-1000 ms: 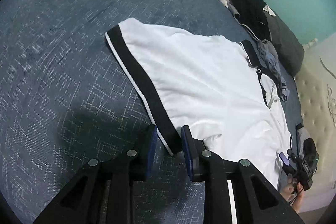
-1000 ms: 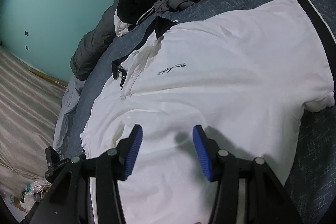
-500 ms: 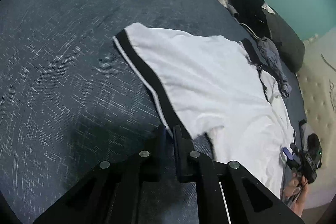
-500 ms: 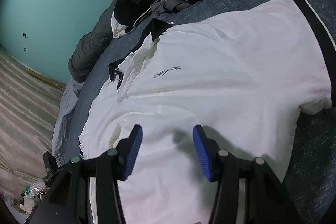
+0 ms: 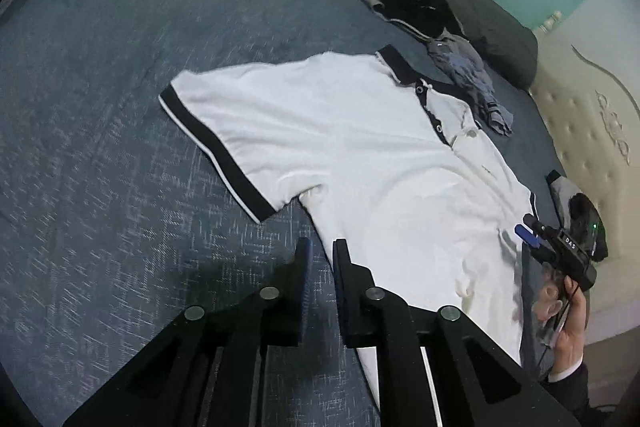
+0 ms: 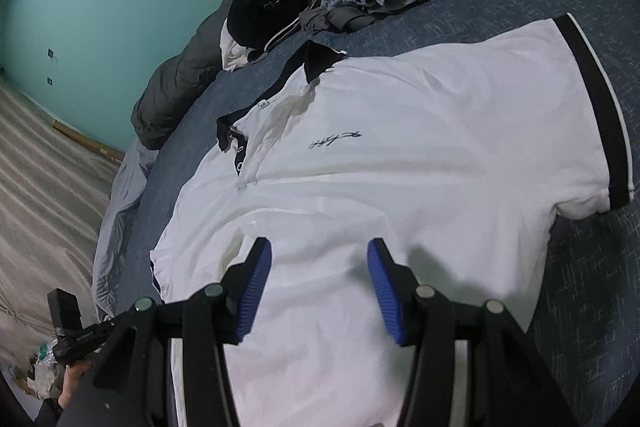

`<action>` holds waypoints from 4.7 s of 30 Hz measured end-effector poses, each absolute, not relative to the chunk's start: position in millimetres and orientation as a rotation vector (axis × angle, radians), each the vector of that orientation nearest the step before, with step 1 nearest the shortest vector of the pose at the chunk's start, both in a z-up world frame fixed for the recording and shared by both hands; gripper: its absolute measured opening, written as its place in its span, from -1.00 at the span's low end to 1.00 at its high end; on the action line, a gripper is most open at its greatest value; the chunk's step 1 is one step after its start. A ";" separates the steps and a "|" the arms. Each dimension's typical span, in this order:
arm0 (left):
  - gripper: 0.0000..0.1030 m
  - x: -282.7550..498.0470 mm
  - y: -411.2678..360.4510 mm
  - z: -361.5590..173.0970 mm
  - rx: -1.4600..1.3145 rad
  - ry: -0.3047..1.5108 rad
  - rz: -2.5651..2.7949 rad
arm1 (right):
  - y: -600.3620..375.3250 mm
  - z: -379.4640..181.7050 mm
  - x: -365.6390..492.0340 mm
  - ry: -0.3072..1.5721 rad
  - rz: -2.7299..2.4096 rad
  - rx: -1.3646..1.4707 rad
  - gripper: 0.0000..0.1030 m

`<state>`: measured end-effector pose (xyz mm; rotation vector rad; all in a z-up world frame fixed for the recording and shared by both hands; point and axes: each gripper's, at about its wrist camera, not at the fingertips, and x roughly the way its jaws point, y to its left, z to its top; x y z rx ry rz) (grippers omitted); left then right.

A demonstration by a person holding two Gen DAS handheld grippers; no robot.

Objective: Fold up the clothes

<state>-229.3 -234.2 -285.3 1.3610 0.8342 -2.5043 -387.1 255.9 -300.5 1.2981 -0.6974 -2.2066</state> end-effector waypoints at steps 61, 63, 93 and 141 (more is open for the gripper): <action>-0.79 -621.9 -231.6 -316.4 1.449 0.518 -2.700 | 98.4 -287.4 -657.6 0.424 -2.416 1.283 -0.92; -0.79 -626.0 -236.6 -305.6 1.409 0.537 -2.693 | 95.1 -277.8 -661.7 0.432 -2.430 1.259 -0.92; -0.75 -690.9 -272.4 -342.8 1.408 0.596 -2.629 | 78.8 -308.7 -755.2 0.262 -2.423 1.329 -0.88; 0.10 -281.8 -224.0 -321.4 1.187 0.827 -2.584 | 349.4 -297.3 -484.8 -0.689 -2.359 1.406 0.24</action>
